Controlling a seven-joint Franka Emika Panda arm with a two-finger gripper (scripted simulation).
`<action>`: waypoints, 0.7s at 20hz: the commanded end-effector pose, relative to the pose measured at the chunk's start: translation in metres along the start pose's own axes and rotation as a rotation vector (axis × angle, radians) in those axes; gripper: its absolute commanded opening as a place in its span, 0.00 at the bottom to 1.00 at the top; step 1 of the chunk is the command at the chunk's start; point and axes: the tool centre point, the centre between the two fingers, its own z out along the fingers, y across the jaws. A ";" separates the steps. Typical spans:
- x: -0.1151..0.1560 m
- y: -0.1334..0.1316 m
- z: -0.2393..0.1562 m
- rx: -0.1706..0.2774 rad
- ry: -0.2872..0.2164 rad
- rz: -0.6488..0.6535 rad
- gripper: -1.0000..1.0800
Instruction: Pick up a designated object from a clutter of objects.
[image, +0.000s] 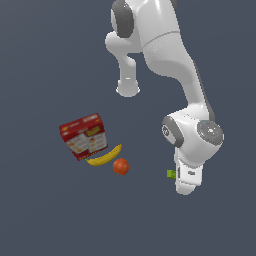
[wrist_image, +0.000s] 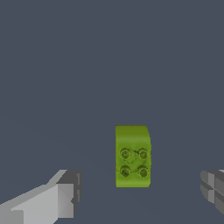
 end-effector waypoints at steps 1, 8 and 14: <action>0.000 -0.001 0.010 0.001 0.000 -0.001 0.96; 0.000 -0.001 0.041 0.000 0.000 -0.005 0.96; 0.001 0.000 0.043 0.000 0.000 -0.005 0.00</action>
